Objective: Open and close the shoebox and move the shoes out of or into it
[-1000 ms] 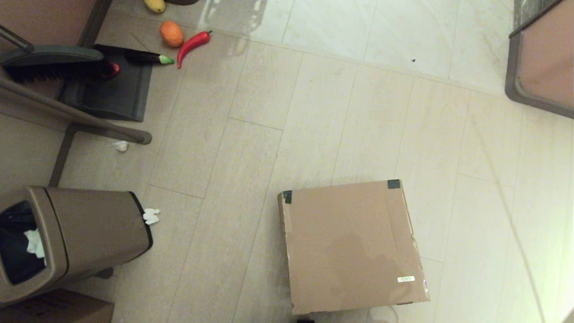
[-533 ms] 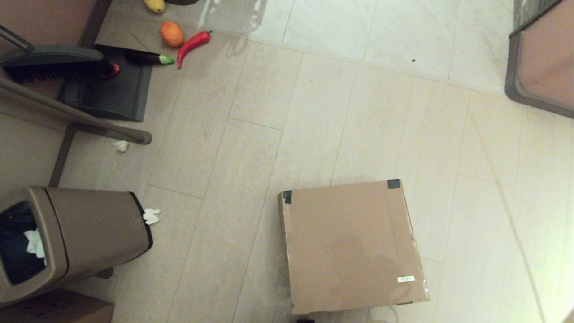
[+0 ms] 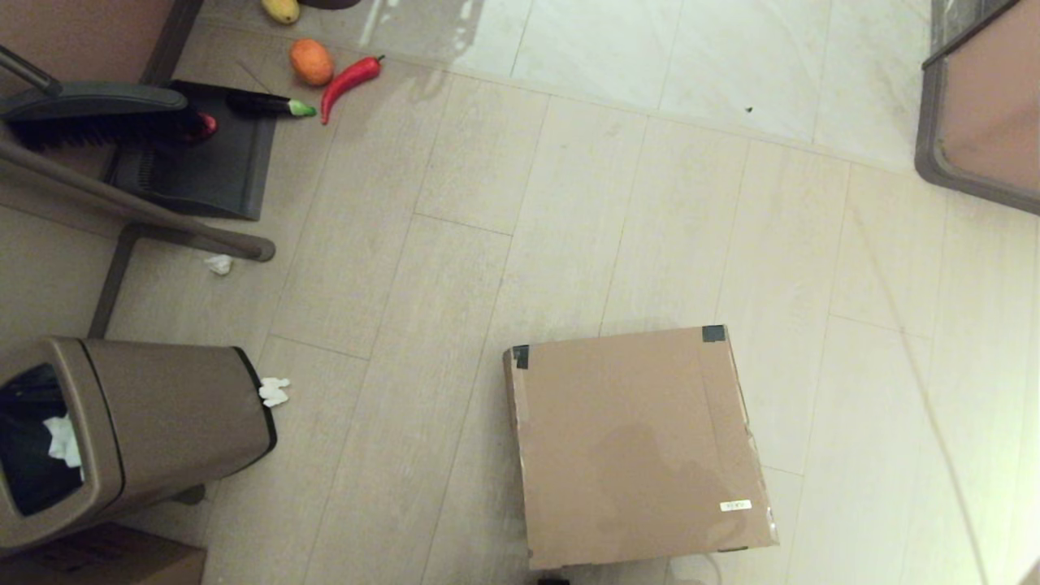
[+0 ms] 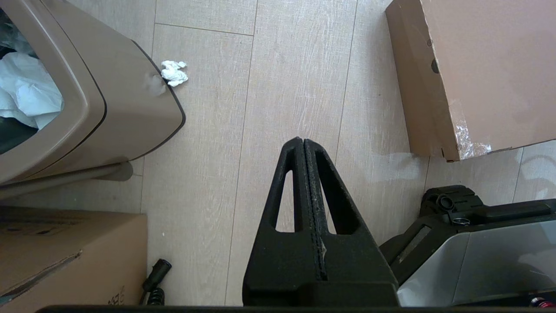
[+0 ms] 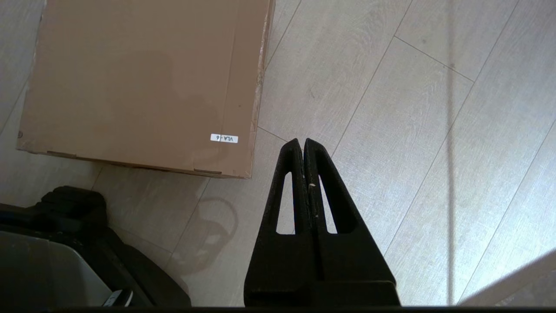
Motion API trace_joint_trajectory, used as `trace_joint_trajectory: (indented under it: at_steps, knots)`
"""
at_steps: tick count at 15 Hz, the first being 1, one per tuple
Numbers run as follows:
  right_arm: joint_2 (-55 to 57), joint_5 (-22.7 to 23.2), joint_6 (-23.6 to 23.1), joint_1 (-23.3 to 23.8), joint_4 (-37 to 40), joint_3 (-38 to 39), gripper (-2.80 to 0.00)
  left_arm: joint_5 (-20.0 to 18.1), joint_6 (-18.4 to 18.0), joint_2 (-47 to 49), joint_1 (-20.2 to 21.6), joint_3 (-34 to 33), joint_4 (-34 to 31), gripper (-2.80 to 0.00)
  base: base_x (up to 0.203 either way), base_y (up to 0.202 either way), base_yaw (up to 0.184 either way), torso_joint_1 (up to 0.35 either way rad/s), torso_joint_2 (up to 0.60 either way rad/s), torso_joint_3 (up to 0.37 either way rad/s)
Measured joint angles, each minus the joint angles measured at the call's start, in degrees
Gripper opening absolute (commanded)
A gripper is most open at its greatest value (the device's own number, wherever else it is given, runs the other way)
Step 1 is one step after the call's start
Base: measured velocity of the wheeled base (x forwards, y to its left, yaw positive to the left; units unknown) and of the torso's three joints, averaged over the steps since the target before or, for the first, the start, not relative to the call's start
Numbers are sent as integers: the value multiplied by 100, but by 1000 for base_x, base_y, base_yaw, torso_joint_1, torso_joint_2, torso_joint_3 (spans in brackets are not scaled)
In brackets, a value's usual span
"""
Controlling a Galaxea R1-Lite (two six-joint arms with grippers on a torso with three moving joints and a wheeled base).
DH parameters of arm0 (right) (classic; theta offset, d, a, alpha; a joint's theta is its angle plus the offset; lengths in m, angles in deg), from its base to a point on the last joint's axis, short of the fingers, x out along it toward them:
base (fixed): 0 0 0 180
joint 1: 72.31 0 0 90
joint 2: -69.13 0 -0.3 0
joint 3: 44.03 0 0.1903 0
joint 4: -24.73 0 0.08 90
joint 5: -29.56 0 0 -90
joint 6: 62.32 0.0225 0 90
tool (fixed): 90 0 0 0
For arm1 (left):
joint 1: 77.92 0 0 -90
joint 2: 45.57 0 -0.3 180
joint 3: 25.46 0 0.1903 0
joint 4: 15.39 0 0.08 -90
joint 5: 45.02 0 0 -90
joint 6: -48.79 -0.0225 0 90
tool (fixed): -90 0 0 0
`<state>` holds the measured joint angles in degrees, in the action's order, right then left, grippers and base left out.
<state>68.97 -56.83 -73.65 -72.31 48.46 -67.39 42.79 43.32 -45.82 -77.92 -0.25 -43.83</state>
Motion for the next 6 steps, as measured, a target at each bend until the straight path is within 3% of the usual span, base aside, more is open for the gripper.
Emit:
trace_joint_trajectory:
  at_steps: [6]
  knots:
    - [2, 12, -26, 0, 5, 0, -280, 0, 4, 2, 0, 0, 0, -280, 0, 0, 0, 0, 0, 0]
